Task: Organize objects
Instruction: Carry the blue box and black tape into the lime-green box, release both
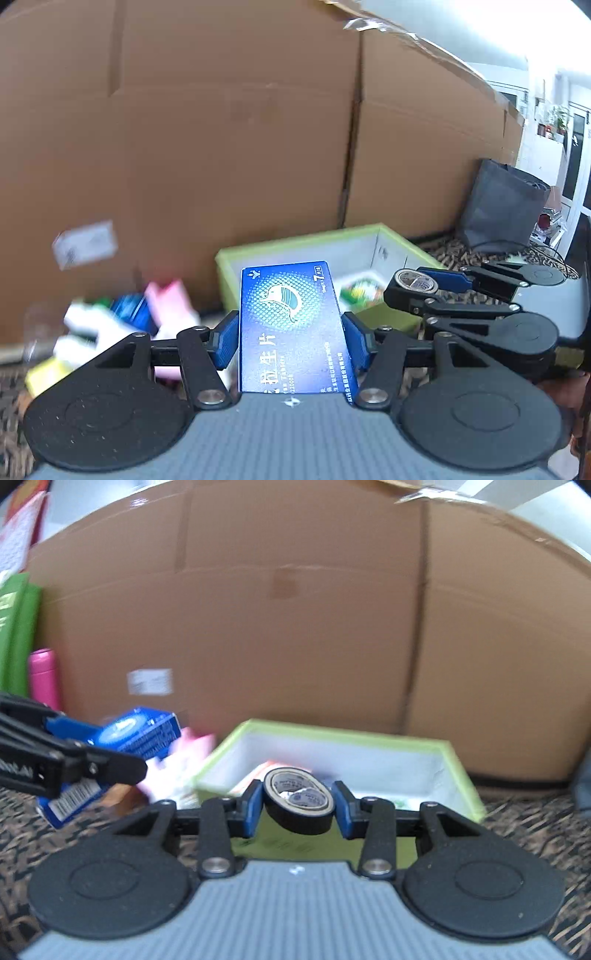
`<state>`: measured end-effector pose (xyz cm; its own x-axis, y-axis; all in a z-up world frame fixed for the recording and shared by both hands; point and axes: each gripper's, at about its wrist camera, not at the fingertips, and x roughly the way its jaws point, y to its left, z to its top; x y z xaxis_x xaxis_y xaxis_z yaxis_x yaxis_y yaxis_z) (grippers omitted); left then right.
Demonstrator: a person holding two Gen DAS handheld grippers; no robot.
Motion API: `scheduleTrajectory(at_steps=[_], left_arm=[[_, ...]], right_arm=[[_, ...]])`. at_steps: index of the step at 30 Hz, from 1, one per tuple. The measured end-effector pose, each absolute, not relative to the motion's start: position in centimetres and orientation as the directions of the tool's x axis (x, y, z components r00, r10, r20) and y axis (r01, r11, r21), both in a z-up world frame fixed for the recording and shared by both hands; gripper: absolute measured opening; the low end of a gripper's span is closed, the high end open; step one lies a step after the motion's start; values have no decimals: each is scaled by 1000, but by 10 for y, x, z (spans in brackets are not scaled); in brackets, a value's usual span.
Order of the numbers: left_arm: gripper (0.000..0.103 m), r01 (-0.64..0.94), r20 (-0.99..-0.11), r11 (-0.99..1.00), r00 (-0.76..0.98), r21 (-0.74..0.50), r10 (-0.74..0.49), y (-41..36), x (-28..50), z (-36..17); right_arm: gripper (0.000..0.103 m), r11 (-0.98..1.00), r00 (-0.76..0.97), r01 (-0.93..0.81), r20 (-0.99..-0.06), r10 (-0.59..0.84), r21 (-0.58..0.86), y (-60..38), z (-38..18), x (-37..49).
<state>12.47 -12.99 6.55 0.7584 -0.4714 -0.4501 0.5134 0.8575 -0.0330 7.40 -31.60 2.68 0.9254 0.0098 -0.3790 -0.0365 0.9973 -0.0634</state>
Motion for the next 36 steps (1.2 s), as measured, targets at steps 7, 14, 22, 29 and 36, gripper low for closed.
scheduleTrajectory(at_steps=[7, 14, 22, 29, 36], left_arm=[[61, 491, -513, 866, 722, -93, -465, -191, 203, 58], [61, 457, -582, 886, 701, -79, -413, -229, 262, 24], [72, 466, -593, 876, 672, -128, -444, -227, 288, 14], [91, 401, -592, 904, 696, -149, -407, -204, 279, 22], [92, 394, -545, 905, 729, -162, -415, -172, 246, 35]], right_arm=[[40, 995, 892, 67, -443, -92, -72, -374, 27, 144], [40, 993, 845, 64, -524, -106, -97, -399, 3, 197], [40, 990, 822, 49, -558, -117, -135, -401, -18, 220], [94, 990, 860, 45, -499, -106, -131, -395, -9, 202], [103, 990, 894, 35, -438, -93, -138, -377, 17, 168]])
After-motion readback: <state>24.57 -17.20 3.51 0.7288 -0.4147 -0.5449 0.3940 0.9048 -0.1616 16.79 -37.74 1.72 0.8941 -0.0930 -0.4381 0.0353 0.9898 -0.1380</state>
